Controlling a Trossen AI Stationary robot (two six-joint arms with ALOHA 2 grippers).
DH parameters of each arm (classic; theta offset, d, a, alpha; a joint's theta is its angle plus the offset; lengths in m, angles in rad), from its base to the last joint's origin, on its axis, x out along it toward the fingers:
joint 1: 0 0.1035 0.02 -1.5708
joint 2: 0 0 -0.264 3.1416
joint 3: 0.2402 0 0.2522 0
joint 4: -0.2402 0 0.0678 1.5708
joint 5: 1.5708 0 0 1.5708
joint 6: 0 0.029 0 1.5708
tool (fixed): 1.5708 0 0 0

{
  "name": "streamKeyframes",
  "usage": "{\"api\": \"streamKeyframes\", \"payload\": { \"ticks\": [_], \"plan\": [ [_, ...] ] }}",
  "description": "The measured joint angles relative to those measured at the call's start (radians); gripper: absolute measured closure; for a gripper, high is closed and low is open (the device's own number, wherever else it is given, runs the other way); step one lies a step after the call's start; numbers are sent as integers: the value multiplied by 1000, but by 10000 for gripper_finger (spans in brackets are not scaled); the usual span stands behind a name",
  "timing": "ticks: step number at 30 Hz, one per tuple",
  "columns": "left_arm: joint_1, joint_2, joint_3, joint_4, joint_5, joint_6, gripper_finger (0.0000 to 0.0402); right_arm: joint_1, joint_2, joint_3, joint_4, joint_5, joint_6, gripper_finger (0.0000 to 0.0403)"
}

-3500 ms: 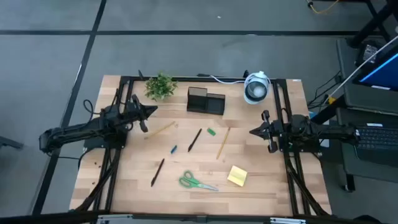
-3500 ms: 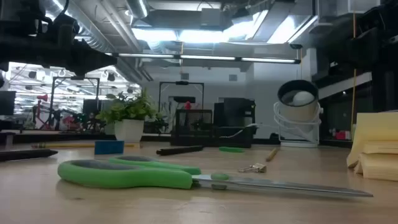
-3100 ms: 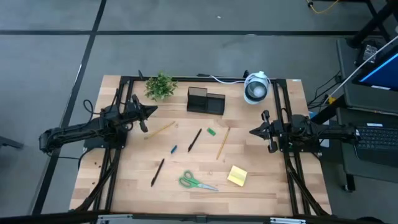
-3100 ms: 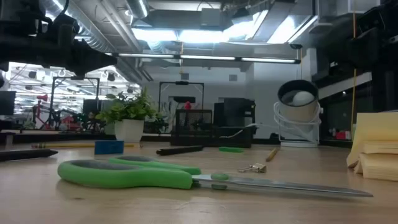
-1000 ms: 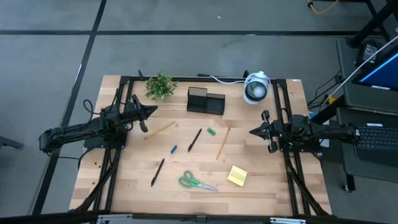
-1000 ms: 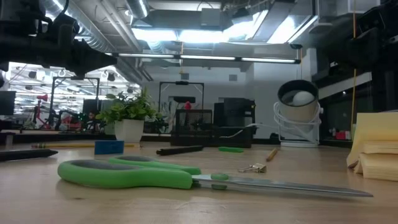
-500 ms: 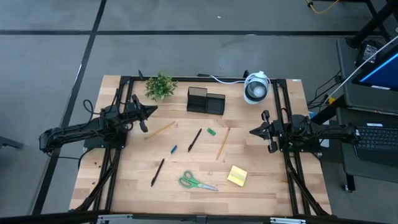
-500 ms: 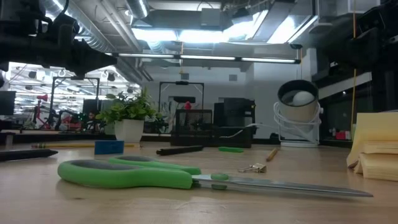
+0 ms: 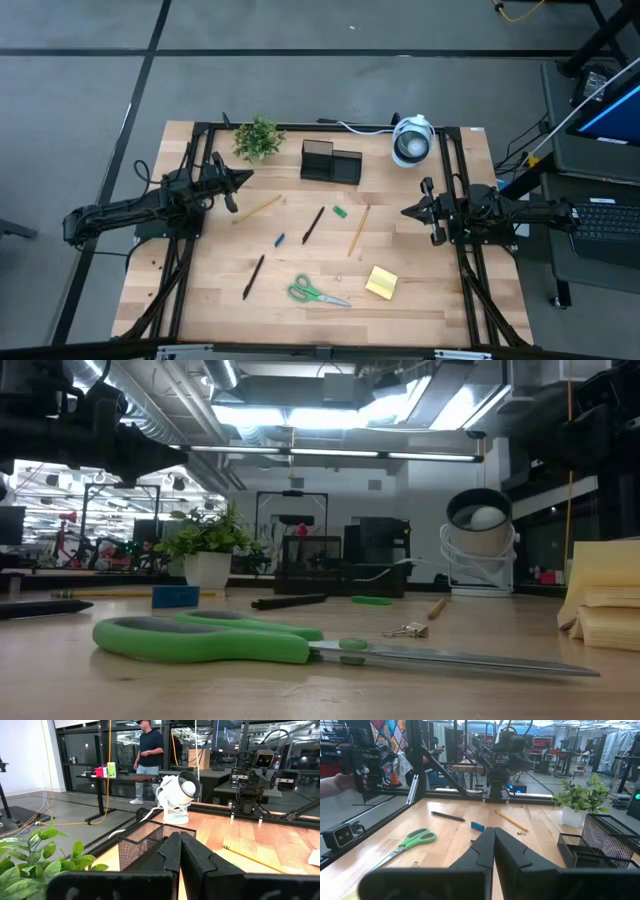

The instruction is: Pick and place office supplies into organizer

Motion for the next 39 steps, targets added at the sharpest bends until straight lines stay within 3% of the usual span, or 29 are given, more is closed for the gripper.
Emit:
{"api": "streamKeyframes", "payload": {
  "ticks": [17, 31, 39],
  "plan": [
    [0, 0, 0, 1, 6, -13, 400, 0, 0, 0, 3, 0, 26, 388],
    [0, 0, 0, -3, 2, 30, 400, 0, 0, 0, 1, -1, -52, 388],
    [0, 0, 0, -7, 184, 73, 400, 0, 0, 1, 16, -1, -3, 394]
  ]
}}
